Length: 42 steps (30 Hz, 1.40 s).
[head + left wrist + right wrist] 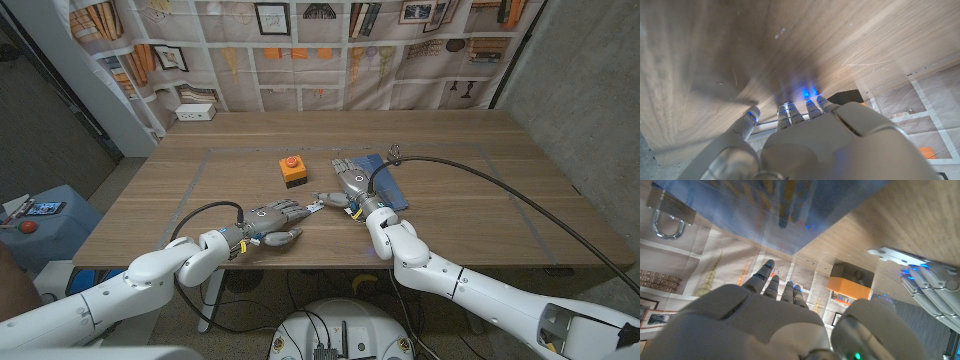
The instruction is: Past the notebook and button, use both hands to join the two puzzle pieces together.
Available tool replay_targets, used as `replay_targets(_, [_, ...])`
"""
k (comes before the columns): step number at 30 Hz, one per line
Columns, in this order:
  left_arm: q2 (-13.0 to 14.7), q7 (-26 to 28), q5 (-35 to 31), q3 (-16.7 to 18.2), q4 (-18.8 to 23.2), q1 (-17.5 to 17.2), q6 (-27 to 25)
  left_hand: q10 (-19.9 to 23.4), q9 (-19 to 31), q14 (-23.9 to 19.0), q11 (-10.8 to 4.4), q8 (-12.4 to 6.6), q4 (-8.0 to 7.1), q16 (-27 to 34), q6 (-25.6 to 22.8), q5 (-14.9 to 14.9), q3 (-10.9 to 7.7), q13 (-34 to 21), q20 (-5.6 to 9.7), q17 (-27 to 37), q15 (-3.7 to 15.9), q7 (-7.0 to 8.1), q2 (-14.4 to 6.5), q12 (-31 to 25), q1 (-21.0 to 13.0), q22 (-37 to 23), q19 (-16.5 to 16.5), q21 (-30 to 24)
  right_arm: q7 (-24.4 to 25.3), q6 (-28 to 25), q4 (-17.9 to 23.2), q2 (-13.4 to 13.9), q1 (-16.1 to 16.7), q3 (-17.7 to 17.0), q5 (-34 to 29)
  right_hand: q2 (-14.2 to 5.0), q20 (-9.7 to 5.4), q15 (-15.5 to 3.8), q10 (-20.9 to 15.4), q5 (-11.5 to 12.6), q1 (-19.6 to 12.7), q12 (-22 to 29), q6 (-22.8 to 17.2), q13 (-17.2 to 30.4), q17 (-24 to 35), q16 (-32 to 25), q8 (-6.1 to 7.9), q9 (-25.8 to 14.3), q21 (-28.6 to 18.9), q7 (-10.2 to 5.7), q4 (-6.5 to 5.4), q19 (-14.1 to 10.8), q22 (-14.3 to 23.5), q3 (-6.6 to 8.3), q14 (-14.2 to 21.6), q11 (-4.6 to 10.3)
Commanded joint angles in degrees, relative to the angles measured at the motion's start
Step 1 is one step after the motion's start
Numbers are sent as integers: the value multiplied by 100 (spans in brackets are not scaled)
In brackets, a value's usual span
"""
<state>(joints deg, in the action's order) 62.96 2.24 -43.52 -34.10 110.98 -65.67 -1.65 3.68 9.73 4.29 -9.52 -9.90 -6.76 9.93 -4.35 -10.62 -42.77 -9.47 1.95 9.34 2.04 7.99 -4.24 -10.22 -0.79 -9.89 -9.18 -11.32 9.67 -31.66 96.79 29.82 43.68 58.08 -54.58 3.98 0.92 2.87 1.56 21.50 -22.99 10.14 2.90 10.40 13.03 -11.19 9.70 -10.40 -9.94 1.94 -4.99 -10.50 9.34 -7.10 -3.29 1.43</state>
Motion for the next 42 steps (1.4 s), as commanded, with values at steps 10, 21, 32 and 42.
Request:
replay_targets(10, [-14,-32,24,-7,-26,35,-3,374,26,25,283,-44,36,5,-407,3,4,-37,275,17,449,-325,-507,-45,-73,-11,15,7,152,-43,-325,-50,-37,201,-186,32,9,45,151,38,-69,-19,103,5,-27,23,51,5,-20,9,20,41,7,-74,-68,-35])
replay_targets(21, [-16,-50,18,-7,15,12,-63,366,26,31,288,-44,41,4,-401,5,8,-37,278,18,454,-320,-509,-44,-73,-11,15,7,173,-35,-494,-105,-95,279,-223,27,14,72,198,45,-97,-8,196,6,-46,22,47,5,-25,-5,30,62,8,-89,-101,-67])
replay_targets(32, [-11,-19,13,-7,34,-22,-90,362,26,35,276,-43,45,4,-396,6,11,-36,275,19,457,-316,-511,-45,-72,-12,15,8,229,-122,-586,-146,-101,301,-206,11,22,67,217,52,-125,4,204,7,-60,9,69,5,-35,-10,38,58,8,-94,-98,-63])
replay_targets(42, [-13,-12,1,-14,33,-16,-80,360,26,32,267,-45,49,6,-397,6,11,-36,283,19,457,-315,-510,-47,-71,-12,16,9,273,-192,-660,-162,-113,348,-199,-5,14,60,213,59,-153,18,199,7,-72,-1,87,5,-48,-24,46,36,9,-99,-94,-69])
